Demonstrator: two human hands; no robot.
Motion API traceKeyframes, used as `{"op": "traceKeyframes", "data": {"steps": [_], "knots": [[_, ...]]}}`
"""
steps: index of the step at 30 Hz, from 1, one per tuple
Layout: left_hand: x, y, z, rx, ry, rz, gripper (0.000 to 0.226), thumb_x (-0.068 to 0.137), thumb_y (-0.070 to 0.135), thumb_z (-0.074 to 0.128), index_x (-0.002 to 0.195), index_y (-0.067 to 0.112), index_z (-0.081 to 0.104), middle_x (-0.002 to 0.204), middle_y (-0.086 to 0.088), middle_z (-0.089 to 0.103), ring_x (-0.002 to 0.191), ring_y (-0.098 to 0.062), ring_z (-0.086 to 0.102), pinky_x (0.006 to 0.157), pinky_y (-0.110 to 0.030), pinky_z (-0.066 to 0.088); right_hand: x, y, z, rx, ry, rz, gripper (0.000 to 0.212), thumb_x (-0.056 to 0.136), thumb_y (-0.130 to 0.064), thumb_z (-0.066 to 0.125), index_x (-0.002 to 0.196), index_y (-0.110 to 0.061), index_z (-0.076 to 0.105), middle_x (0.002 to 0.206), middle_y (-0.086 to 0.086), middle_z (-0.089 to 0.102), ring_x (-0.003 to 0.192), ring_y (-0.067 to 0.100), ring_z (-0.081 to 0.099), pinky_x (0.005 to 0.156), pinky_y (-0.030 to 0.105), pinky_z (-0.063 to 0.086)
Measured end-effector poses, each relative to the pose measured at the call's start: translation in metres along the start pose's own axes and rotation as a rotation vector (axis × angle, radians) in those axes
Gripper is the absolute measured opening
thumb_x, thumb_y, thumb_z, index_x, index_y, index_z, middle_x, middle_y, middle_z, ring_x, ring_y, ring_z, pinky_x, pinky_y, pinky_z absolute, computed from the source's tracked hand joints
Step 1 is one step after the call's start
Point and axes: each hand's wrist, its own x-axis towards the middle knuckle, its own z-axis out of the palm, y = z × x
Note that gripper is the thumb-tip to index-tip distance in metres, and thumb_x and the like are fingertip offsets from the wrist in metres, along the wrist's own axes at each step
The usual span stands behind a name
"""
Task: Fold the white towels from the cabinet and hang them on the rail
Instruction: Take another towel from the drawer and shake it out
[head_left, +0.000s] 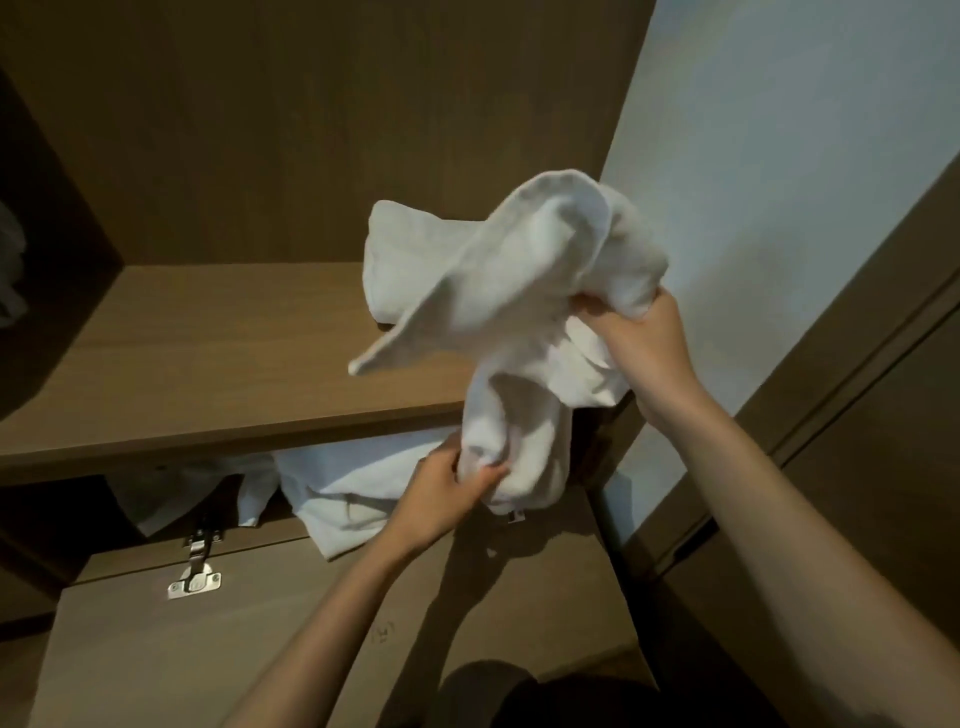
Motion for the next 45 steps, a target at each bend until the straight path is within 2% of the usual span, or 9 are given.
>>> {"op": "traceKeyframes", "data": {"steps": [3,7,13,18,23,31,37,41,45], "knots": [[-0.003,0.000,-0.019,-0.004,0.139,0.060,0.023,0.090,0.030,0.065,0.112,0.025,0.061,0.100,0.015,0.066,0.092,0.002,0.061,0.074,-0.018,0.050,0.011,0.014,0.002,-0.084,0.081,0.029,0.042,0.084,-0.027,0.071,0.123,-0.018,0.059,0.108,-0.005,0.065,0.101,0.017,0.061,0.086,0.032,0.052],[-0.006,0.011,-0.051,-0.060,0.273,0.136,0.018,0.090,0.022,0.063,0.108,0.025,0.063,0.096,0.017,0.067,0.092,-0.001,0.062,0.073,-0.015,0.049,0.010,0.032,0.011,-0.277,0.017,-0.059,0.020,0.091,-0.024,0.063,0.106,-0.028,0.051,0.088,-0.020,0.054,0.077,-0.002,0.052,0.055,0.001,0.035],[0.001,0.048,-0.092,-0.266,0.389,-0.042,0.017,0.093,0.020,0.061,0.110,0.019,0.061,0.102,0.003,0.065,0.095,-0.018,0.064,0.079,-0.048,0.057,0.011,0.011,0.034,-0.185,-0.086,0.015,0.029,0.088,-0.015,0.065,0.110,-0.028,0.051,0.095,-0.023,0.057,0.092,0.004,0.057,0.072,0.014,0.044],[0.018,0.126,-0.139,-0.376,0.429,-0.110,0.015,0.094,0.015,0.059,0.107,0.022,0.057,0.107,-0.003,0.063,0.100,-0.023,0.063,0.082,-0.043,0.058,0.023,-0.055,0.032,-0.119,-0.194,0.098,0.028,0.092,-0.025,0.063,0.116,-0.021,0.049,0.099,-0.016,0.059,0.088,-0.004,0.057,0.065,0.010,0.046],[0.022,0.227,-0.204,-0.266,0.451,-0.038,0.017,0.091,0.012,0.061,0.105,0.021,0.057,0.103,0.001,0.062,0.097,-0.020,0.062,0.082,-0.043,0.057,0.052,-0.155,0.019,-0.111,-0.222,0.092,0.020,0.095,-0.027,0.058,0.112,-0.019,0.053,0.099,-0.008,0.060,0.094,0.013,0.059,0.077,0.030,0.048],[-0.009,0.425,-0.310,0.004,0.428,0.036,0.019,0.088,0.005,0.064,0.103,0.016,0.060,0.098,0.004,0.062,0.088,-0.007,0.059,0.071,-0.017,0.048,0.085,-0.366,-0.019,-0.130,-0.367,-0.002,0.017,0.096,-0.028,0.058,0.111,-0.026,0.050,0.097,-0.020,0.054,0.090,-0.003,0.055,0.069,0.013,0.043],[-0.047,0.543,-0.377,0.239,0.264,-0.019,0.031,0.079,-0.002,0.070,0.094,0.023,0.060,0.097,0.005,0.064,0.091,-0.008,0.061,0.082,-0.027,0.049,0.102,-0.512,-0.054,-0.118,-0.467,-0.079,0.020,0.096,-0.031,0.057,0.115,-0.026,0.050,0.098,-0.018,0.054,0.089,-0.002,0.053,0.063,0.011,0.038],[-0.073,0.603,-0.400,0.292,0.035,-0.058,0.049,0.086,-0.004,0.061,0.118,0.032,0.053,0.118,0.010,0.058,0.110,0.002,0.055,0.097,-0.025,0.043,0.103,-0.587,-0.071,-0.059,-0.513,-0.184,0.013,0.096,-0.028,0.058,0.108,-0.022,0.056,0.097,-0.013,0.060,0.086,-0.001,0.056,0.067,0.015,0.039],[-0.097,0.646,-0.393,0.338,0.205,-0.011,0.081,0.085,0.023,0.071,0.147,0.034,0.020,0.142,0.017,0.029,0.131,-0.001,0.028,0.107,-0.024,0.027,0.079,-0.630,-0.079,-0.067,-0.659,-0.321,0.006,0.096,-0.030,0.057,0.099,-0.025,0.059,0.091,-0.015,0.063,0.084,0.001,0.059,0.074,0.023,0.047]]}}
